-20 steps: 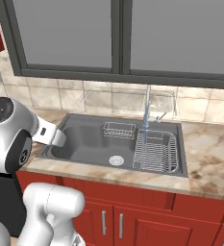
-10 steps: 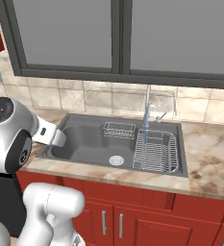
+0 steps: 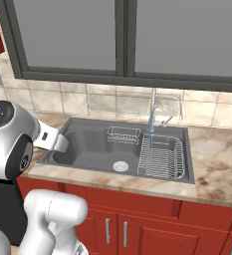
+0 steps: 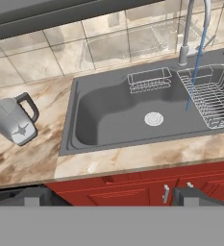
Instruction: Turn on the sink faucet and place the jug under the water for a few seconds to fill it up.
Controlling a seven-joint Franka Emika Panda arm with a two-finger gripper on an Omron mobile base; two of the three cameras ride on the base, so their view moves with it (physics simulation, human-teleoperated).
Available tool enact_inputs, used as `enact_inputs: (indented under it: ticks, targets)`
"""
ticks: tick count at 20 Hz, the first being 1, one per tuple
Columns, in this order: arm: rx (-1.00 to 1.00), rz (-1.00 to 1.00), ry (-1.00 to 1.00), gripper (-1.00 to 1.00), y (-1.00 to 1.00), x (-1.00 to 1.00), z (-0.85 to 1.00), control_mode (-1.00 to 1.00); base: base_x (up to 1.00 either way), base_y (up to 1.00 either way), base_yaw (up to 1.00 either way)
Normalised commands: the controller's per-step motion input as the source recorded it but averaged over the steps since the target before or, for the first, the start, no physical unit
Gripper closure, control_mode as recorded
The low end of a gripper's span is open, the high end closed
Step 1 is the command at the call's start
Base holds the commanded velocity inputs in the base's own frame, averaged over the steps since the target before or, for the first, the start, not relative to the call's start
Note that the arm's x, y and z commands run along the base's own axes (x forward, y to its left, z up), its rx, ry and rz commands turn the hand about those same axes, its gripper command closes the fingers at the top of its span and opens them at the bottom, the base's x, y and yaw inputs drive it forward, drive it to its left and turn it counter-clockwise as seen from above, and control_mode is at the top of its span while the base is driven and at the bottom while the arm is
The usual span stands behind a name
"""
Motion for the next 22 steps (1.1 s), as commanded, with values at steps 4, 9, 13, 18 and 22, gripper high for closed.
enact_inputs:
  ticks: [4,9,13,18,22]
  targets:
    - [0.00,0.01,0.00,-1.00,0.07,0.00,0.00,-1.00,0.00,0.00,0.00]
    - [-0.05,0.06,0.10,-1.00,0.37,0.21,-0.01,-1.00,0.00,0.00,0.00]
    - [-0.04,0.13,0.15,-1.00,0.18,0.36,-0.05,-1.00,0.00,0.00,0.00]
    - [0.00,0.27,0.11,-1.00,0.10,0.41,-0.09,-1.00,0.00,0.00,0.00]
    - [0.00,0.39,0.05,-1.00,0.05,0.49,-0.21,-1.00,0.00,0.00,0.00]
